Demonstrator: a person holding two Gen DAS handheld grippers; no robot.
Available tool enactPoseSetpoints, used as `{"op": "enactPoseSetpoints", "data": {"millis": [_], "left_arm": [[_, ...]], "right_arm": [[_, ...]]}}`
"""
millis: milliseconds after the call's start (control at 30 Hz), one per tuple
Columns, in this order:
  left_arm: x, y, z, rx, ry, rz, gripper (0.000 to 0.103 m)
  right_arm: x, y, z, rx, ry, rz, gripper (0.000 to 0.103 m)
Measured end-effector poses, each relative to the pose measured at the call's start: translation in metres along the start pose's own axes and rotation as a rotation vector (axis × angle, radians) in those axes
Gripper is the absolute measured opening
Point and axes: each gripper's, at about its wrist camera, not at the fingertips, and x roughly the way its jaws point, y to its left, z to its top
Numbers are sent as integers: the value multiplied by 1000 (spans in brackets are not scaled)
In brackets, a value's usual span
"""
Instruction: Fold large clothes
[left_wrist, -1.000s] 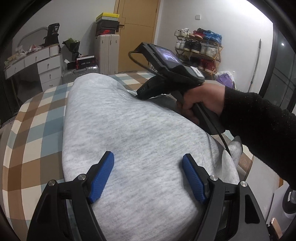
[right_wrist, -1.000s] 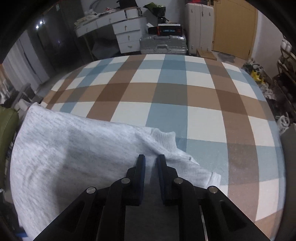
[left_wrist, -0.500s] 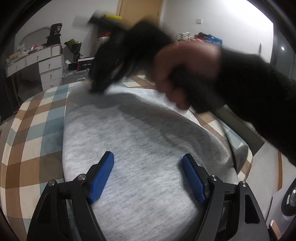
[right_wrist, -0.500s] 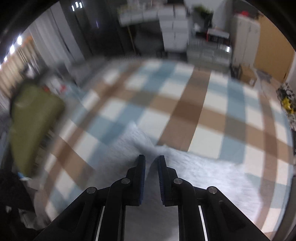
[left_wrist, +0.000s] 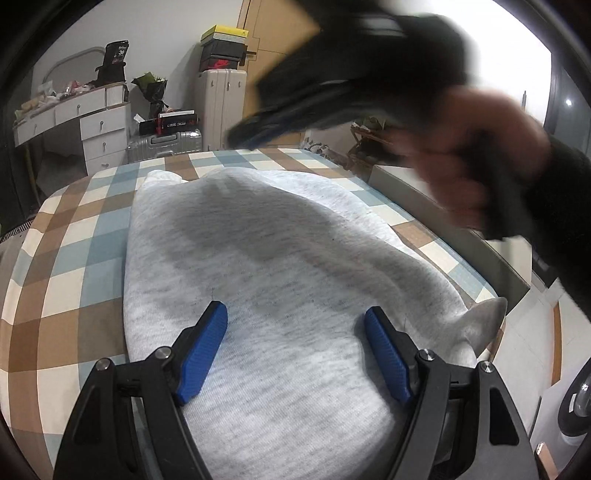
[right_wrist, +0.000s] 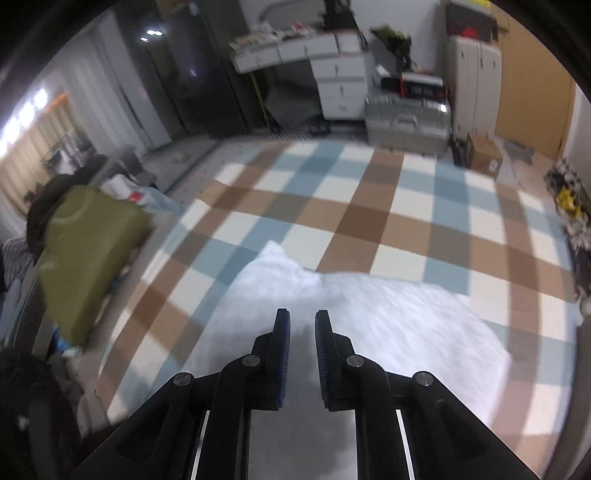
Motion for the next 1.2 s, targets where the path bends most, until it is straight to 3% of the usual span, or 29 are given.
{"op": "enactPoseSetpoints", "data": {"millis": [100, 167, 267, 333, 433, 500, 633, 700, 767, 867, 933, 1067, 1100, 1200], "left_arm": [[0, 1, 0, -2, -3, 1, 71], [2, 2, 0, -10, 1, 6, 71], [4, 4, 2, -38, 9, 23, 71], [4, 0, 5, -21, 34, 43, 72], [-3, 2, 10, -29, 62, 54, 72], [-26, 2, 13, -51, 36, 156, 72], [-62, -4, 16, -13, -54, 151, 72], [-60, -4, 16, -9, -37, 163, 72], [-52, 0, 13, -44, -7, 129, 72], [-16, 7, 1, -75, 124, 117, 73], [-9, 4, -3, -42, 83, 145, 77], [-14, 2, -4, -42, 73, 147, 78], [-14, 3, -3, -41, 75, 141, 78], [-13, 3, -3, -38, 68, 141, 78]], "right_arm": [[16, 4, -25, -6, 129, 52, 14], [52, 9, -45, -29, 190, -1, 13], [67, 7, -51, 23, 99, -14, 9], [66, 3, -51, 74, 86, 1, 9], [50, 2, -56, 55, 86, 2, 9], [16, -4, -66, 85, 67, 5, 14], [-52, -13, -110, 125, -70, 62, 14], [-61, -13, -139, 155, -65, 65, 14], [-59, -11, -162, 180, -65, 96, 14], [-25, -8, -200, 233, -18, 88, 11], [-18, -1, -217, 206, -117, 70, 10], [-25, -8, -215, 281, -108, 91, 9], [-34, -7, -213, 264, -108, 89, 14], [-64, -5, -215, 235, -196, 73, 14]]}}
